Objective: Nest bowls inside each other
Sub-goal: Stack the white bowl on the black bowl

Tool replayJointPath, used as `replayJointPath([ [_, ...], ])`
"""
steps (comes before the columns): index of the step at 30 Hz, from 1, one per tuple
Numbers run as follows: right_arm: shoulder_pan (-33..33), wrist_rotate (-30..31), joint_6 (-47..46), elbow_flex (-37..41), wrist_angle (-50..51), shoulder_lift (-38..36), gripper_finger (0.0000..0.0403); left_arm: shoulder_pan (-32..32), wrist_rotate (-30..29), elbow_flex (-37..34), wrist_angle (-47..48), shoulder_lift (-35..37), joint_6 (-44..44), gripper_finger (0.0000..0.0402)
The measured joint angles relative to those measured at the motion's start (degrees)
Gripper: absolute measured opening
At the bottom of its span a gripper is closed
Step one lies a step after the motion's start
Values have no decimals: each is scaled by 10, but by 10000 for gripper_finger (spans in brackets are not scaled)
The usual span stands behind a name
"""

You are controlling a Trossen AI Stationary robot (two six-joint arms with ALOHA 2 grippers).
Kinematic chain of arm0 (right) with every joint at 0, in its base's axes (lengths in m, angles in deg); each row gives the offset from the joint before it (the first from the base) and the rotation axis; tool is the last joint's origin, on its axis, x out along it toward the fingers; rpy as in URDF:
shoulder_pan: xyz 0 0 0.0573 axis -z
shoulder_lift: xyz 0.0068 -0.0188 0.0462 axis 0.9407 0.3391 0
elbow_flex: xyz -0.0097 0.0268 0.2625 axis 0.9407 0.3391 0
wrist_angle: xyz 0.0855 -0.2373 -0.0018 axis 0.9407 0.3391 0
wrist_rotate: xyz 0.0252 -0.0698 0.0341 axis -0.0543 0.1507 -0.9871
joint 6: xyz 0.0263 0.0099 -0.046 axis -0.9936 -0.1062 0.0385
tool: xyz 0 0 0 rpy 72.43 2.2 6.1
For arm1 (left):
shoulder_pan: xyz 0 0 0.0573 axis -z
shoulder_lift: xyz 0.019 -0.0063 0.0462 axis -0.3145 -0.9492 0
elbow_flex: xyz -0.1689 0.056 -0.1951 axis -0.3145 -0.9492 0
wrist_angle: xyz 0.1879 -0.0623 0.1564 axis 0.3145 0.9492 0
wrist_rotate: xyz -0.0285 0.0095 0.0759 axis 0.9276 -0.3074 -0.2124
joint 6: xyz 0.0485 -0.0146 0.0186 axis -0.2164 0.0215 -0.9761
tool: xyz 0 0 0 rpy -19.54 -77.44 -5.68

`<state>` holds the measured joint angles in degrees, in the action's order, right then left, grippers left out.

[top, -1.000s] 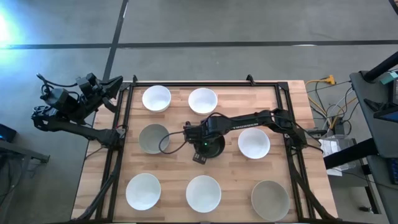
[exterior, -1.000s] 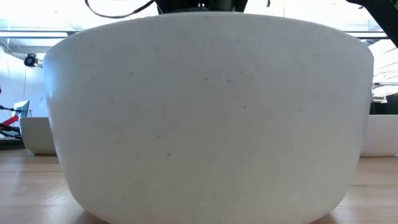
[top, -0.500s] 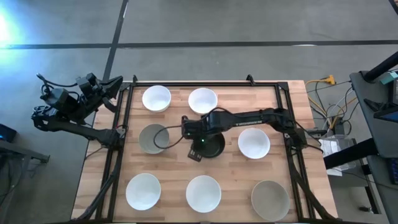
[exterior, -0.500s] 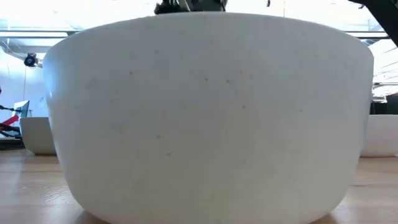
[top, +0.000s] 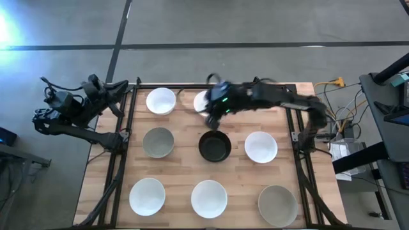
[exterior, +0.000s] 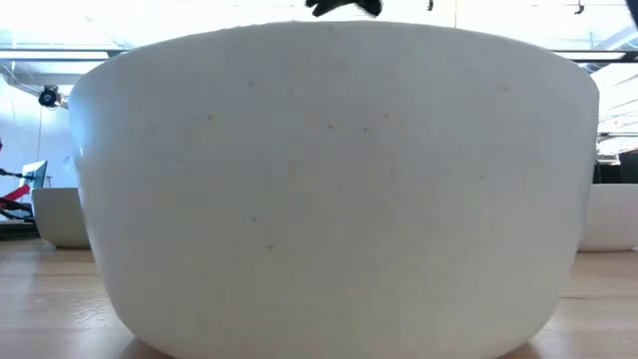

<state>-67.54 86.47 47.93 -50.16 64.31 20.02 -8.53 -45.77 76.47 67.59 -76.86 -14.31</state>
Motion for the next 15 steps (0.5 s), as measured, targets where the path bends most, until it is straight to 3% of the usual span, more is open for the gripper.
replayJointPath([
  [9,34,38,8,121,0,-169,86,-1,-8,-2,6,-64,-4,0],
  [15,44,68,-30,248,-26,-275,86,-33,-76,-2,22,-104,108,0],
])
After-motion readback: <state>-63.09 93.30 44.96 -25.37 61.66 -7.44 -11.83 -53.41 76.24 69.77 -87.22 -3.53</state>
